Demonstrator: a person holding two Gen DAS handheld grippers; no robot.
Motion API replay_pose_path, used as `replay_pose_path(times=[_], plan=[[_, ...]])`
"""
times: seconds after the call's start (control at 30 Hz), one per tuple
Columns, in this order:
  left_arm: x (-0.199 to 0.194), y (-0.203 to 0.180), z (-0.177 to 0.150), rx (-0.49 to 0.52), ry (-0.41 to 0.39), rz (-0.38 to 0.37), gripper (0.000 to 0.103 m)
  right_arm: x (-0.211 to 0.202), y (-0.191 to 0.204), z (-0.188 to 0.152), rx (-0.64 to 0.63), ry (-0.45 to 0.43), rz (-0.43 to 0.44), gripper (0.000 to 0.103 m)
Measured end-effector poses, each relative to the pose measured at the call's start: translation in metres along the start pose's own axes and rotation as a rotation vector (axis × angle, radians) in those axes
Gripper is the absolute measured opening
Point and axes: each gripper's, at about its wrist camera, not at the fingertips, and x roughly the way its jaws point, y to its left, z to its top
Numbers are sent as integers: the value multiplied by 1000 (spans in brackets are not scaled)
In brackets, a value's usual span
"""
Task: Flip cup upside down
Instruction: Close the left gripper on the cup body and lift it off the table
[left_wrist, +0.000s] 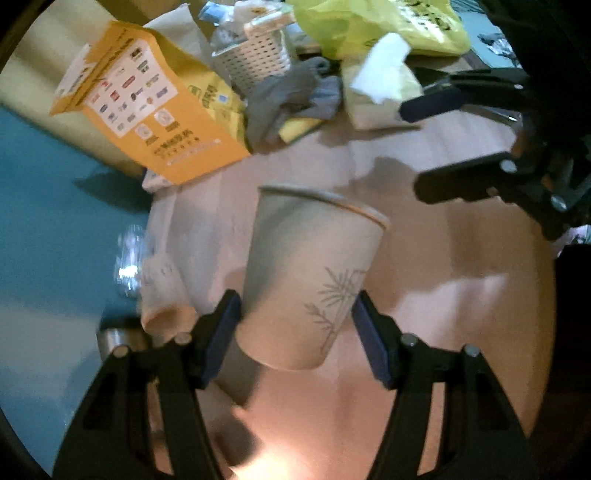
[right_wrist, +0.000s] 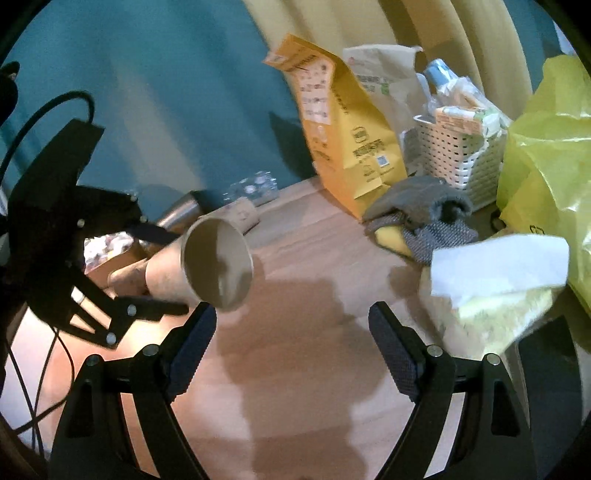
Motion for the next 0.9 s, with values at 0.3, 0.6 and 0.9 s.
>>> replay_pose_path(times=[0.3,0.6,0.9], plan=[[-46,-69,-72,-200,47,46,64,-49,44,-52,-95,4,94,87],[-72,-149,-139,-369,69,72,64,-80,89,-106,-199,27,189,87],[-61,-187,-172,-410,78,80,64,-89,111,-147,-260,61,219,87]])
